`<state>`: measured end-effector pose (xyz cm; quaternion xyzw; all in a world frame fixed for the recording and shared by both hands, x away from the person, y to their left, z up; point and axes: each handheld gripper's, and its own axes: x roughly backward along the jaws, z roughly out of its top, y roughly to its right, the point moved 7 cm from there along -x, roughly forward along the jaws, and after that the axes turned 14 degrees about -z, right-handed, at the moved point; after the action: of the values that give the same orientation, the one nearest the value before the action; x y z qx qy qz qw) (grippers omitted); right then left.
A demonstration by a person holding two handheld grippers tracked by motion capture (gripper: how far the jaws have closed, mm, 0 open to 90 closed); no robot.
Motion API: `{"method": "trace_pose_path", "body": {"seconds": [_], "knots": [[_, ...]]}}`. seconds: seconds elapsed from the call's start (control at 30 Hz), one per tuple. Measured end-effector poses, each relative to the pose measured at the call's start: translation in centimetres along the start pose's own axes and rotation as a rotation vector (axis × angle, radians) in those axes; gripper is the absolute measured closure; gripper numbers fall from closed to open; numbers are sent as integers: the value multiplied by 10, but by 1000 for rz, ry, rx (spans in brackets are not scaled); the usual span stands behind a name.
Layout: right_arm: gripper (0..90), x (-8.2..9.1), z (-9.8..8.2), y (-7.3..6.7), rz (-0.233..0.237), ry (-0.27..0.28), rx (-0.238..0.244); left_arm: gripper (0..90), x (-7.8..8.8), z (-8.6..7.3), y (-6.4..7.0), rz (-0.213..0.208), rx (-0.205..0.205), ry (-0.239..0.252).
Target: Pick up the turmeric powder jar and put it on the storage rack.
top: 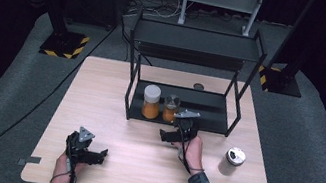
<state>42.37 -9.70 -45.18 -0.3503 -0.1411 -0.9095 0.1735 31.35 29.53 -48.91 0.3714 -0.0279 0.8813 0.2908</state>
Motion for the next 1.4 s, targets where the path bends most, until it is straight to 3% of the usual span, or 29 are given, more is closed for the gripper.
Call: {"method": "trace_pose_path", "body": {"seconds": [0.13, 0.33, 0.6, 0.73, 0.9, 1.1, 1.27, 1.4], "knots": [[0, 13, -19, -6, 11, 21, -13, 9, 0, 0, 0, 0, 0, 0], [0, 30, -46, -21, -6, 73, 14, 9, 0, 0, 0, -1, 1, -1], [0, 45, -75, -31, 27, 46, 63, 9, 0, 0, 0, -1, 1, 0], [0, 48, -86, -31, 51, 51, 44, 9, 0, 0, -1, -3, -1, 0], [0, 52, -90, -34, 25, 45, 54, 9, 0, 0, -1, -4, -1, 0], [0, 52, -92, -28, 44, 47, 33, 3, 0, 0, 1, 12, -1, 2], [0, 53, -92, -34, 15, 53, 66, 3, -1, 0, 0, 23, 13, 6], [0, 51, -90, -33, 31, 39, 72, 4, -1, 0, 1, 23, 12, 6]]}}
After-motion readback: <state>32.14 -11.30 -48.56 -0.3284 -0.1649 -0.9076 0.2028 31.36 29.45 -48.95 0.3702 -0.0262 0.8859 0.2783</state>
